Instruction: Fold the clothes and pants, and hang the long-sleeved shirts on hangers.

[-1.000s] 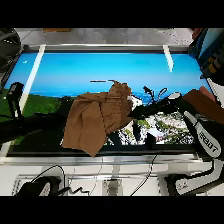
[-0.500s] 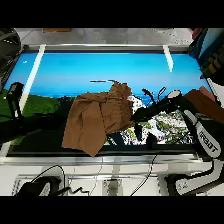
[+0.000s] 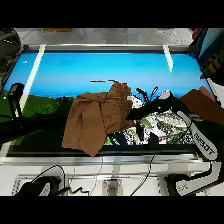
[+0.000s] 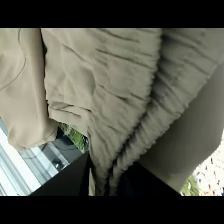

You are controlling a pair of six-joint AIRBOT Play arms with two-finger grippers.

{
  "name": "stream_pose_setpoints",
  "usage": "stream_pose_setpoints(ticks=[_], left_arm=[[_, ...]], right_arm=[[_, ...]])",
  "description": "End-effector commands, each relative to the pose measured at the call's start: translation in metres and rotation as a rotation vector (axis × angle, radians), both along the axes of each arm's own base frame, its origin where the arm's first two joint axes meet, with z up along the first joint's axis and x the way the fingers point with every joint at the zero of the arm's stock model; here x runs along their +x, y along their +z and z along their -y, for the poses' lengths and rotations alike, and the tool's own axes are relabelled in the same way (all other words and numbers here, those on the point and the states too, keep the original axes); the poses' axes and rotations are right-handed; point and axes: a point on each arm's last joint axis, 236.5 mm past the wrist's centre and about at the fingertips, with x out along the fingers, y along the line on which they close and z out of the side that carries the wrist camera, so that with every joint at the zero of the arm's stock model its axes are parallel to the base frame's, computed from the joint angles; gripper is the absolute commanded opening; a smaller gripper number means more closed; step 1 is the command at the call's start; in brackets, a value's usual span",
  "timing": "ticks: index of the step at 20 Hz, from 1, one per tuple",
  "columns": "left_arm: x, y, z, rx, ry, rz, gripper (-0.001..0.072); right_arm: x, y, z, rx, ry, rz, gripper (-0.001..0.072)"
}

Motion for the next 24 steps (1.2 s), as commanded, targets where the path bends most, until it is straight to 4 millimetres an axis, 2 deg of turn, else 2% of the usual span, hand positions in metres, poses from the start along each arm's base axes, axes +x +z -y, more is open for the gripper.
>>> stream_pose_setpoints(ticks=[1, 2, 3, 5, 9, 10, 11, 12, 14, 18, 22, 24], left_arm=[[-0.017, -0.029, 0.004, 0.004, -0.035, -0.119, 0.0535], [-0.028, -0.044, 0.006, 0.001, -0.052, -0.189, 0.0535], [-0.038, -0.06, 0.007, -0.012, -0.045, -0.26, 0.0536], [-0.055, -0.086, 0.013, -0.05, -0.042, -0.356, 0.0537], [-0.098, -0.131, 0.048, -0.231, -0.073, -0.554, 0.0544], [-0.11, -0.143, 0.055, -0.249, -0.083, -0.597, 0.0566], [-0.119, -0.155, 0.06, -0.253, -0.091, -0.625, 0.0696], [-0.126, -0.166, 0.063, -0.247, -0.098, -0.641, 0.0716], [-0.128, -0.182, 0.069, -0.228, -0.092, -0.622, 0.0716], [-0.108, -0.195, 0.08, -0.194, -0.07, -0.506, 0.0707], [-0.115, -0.225, 0.086, -0.117, -0.096, -0.567, 0.0707], [-0.11, -0.239, 0.085, -0.099, -0.065, -0.585, 0.0707]], right_arm=[[-0.002, 0.0, -0.003, -0.001, 0.005, -0.007, 0.0203], [-0.003, 0.0, -0.003, -0.001, 0.006, -0.008, 0.0102], [-0.002, 0.0, -0.003, -0.001, 0.005, -0.007, 0.0031], [-0.002, 0.0, -0.003, -0.002, 0.004, -0.005, 0.0032], [-0.002, 0.0, -0.003, -0.002, 0.004, -0.005, 0.0032], [-0.002, 0.0, -0.003, -0.002, 0.004, -0.005, 0.0032], [-0.002, 0.0, -0.003, -0.002, 0.004, -0.005, 0.0032], [-0.002, 0.0, -0.003, -0.002, 0.004, -0.005, 0.0032], [-0.002, 0.0, -0.003, -0.002, 0.003, -0.005, 0.0032], [-0.001, 0.0, -0.003, -0.002, 0.003, -0.004, 0.0032], [-0.002, 0.0, -0.003, -0.001, 0.004, -0.005, 0.0032], [-0.002, 0.0, -0.003, -0.001, 0.004, -0.005, 0.0032]])
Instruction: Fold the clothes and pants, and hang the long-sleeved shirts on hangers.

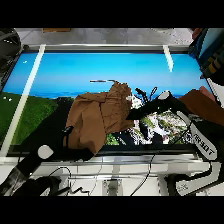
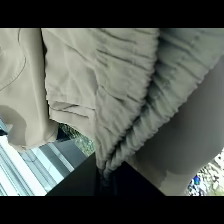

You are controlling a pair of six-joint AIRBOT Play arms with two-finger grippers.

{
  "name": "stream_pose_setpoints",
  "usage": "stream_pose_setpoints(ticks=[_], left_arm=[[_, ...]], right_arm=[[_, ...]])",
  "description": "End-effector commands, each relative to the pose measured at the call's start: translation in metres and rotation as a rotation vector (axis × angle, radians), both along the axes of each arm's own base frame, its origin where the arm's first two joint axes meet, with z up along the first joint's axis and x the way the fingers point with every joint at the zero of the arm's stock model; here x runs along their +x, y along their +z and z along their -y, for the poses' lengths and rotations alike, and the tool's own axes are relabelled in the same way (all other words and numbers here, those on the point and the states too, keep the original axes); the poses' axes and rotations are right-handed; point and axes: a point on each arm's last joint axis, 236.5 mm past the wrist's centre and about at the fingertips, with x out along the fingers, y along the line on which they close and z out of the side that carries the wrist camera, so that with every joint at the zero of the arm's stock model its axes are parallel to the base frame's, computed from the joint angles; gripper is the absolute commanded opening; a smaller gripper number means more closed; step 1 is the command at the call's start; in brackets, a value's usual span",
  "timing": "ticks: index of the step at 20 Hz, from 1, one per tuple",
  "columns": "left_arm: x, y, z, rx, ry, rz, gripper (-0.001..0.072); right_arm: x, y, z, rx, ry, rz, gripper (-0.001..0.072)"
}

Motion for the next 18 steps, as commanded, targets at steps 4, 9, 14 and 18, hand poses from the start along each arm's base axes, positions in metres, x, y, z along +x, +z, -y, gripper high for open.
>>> stream_pose_setpoints(ticks=[4, 9, 14, 18], left_arm=[[0.024, -0.028, 0.002, 0.036, 0.085, 0.011, 0.0614], [0.032, -0.022, 0.01, -0.001, 0.093, 0.052, 0.0483], [0.015, -0.026, 0.026, 0.009, 0.005, 0.055, 0.017], [0.04, -0.021, 0.019, 0.012, 0.074, 0.105, 0.0019]], right_arm=[[0.0, 0.0, 0.0, 0.001, -0.001, 0.0, 0.0031], [0.0, 0.0, 0.0, 0.001, -0.001, 0.0, 0.0032], [0.001, 0.004, 0.0, 0.002, -0.001, 0.009, 0.0031], [0.01, 0.017, 0.0, 0.003, 0.0, 0.057, 0.0032]])
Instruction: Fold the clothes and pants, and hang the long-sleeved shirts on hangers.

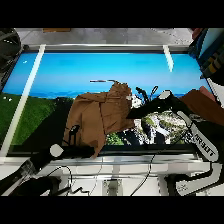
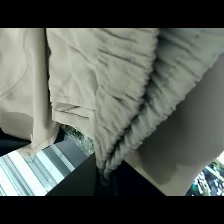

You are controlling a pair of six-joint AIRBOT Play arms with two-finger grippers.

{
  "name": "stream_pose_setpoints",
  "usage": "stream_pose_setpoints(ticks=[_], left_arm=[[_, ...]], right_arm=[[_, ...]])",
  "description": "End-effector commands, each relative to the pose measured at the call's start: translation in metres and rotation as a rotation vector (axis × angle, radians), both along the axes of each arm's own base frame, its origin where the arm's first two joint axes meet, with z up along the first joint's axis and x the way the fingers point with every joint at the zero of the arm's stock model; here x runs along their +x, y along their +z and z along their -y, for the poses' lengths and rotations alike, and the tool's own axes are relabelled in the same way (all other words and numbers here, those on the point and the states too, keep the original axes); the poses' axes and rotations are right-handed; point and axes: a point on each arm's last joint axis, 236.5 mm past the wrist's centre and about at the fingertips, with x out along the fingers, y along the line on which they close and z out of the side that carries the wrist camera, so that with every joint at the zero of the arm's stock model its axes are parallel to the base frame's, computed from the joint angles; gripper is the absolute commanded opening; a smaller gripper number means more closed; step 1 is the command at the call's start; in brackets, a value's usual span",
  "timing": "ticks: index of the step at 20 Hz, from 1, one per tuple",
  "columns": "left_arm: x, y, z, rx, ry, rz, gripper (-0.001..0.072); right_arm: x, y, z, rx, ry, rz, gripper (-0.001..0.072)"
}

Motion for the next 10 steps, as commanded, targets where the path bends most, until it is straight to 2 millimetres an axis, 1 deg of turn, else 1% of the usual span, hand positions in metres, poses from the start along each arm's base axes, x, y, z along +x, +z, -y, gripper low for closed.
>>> stream_pose_setpoints(ticks=[1, 2, 3, 6, 8, 10], left_arm=[[0.027, 0.004, -0.013, 0.012, 0.078, 0.046, 0.0018], [0.037, 0.003, -0.027, 0.035, 0.114, 0.05, 0.0018], [0.047, 0.002, -0.045, 0.067, 0.157, 0.05, 0.0018], [0.069, 0.003, -0.105, 0.193, 0.231, 0.044, 0.0017], [0.089, 0.011, -0.15, 0.285, 0.297, 0.075, 0.0017], [0.113, 0.026, -0.187, 0.358, 0.354, 0.144, 0.0017]], right_arm=[[0.014, 0.016, 0.0, 0.0, -0.006, 0.061, 0.0032], [0.022, 0.023, 0.003, 0.002, -0.016, 0.089, 0.0031], [0.032, 0.032, 0.006, 0.003, -0.033, 0.121, 0.0031], [0.066, 0.055, 0.029, 0.0, -0.146, 0.184, 0.0031], [0.083, 0.062, 0.048, -0.007, -0.212, 0.217, 0.0031], [0.095, 0.063, 0.066, -0.016, -0.265, 0.235, 0.0031]])
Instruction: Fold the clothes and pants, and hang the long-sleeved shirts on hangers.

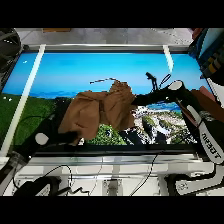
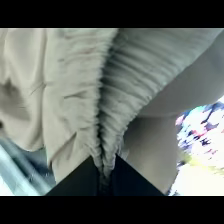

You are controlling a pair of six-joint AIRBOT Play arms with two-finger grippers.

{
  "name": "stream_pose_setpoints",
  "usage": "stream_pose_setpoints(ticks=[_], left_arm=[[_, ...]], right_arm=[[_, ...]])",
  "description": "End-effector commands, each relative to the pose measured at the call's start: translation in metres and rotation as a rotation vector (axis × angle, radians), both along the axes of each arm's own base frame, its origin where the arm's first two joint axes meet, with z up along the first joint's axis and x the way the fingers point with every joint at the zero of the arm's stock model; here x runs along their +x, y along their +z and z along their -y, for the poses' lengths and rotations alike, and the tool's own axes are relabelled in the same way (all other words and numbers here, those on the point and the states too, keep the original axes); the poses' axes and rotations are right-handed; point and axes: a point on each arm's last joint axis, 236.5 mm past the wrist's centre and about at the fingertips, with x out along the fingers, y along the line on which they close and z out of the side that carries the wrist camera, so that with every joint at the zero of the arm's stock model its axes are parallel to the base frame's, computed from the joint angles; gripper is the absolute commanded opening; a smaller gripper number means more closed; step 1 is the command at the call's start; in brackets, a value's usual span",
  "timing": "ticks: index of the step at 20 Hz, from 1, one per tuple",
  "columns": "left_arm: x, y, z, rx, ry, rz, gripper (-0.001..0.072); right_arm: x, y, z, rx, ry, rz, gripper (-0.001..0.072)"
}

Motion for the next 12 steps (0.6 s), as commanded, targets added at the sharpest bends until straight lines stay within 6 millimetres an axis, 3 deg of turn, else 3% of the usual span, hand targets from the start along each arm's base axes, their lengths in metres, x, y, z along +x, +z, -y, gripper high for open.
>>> stream_pose_setpoints(ticks=[1, 3, 5, 10, 12], left_arm=[[0.032, 0.016, -0.078, 0.187, 0.086, 0.07, 0.0016], [0.05, 0.02, -0.105, 0.275, 0.093, 0.125, 0.0015], [0.074, 0.021, -0.118, 0.326, 0.094, 0.168, 0.0015], [0.149, 0.01, -0.132, 0.329, 0.109, 0.133, 0.0013], [0.186, 0.022, -0.137, 0.328, 0.112, 0.155, 0.0014]], right_arm=[[0.028, 0.009, 0.034, -0.013, -0.116, 0.053, 0.0031], [0.037, 0.009, 0.05, -0.019, -0.164, 0.067, 0.0031], [0.043, 0.009, 0.065, -0.023, -0.2, 0.076, 0.0031], [0.06, 0.011, 0.098, -0.042, -0.293, 0.113, 0.0031], [0.074, 0.02, 0.115, -0.064, -0.338, 0.163, 0.0031]])
